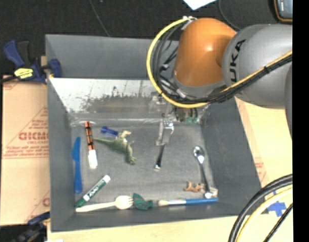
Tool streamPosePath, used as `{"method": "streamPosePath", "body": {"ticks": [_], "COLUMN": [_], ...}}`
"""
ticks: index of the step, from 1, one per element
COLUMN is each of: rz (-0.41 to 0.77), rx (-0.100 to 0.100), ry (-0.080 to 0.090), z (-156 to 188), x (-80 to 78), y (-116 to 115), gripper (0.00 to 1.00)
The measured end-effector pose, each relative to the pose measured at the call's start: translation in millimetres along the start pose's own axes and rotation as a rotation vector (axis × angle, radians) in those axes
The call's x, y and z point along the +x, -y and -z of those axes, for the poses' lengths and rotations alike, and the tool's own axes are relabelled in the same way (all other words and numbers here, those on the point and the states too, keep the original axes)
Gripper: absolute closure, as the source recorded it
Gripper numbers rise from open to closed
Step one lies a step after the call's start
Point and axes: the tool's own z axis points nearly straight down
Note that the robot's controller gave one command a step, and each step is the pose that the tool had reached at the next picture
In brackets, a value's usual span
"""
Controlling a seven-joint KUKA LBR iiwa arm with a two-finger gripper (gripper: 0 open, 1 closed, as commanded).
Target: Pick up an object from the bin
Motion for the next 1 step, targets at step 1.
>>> {"method": "streamPosePath", "body": {"ticks": [1], "rz": [0.000], "rx": [0.000], "ry": [0.000], "z": [-0.2], "x": [-0.1], "y": [-0.4], "gripper": [0.00]}}
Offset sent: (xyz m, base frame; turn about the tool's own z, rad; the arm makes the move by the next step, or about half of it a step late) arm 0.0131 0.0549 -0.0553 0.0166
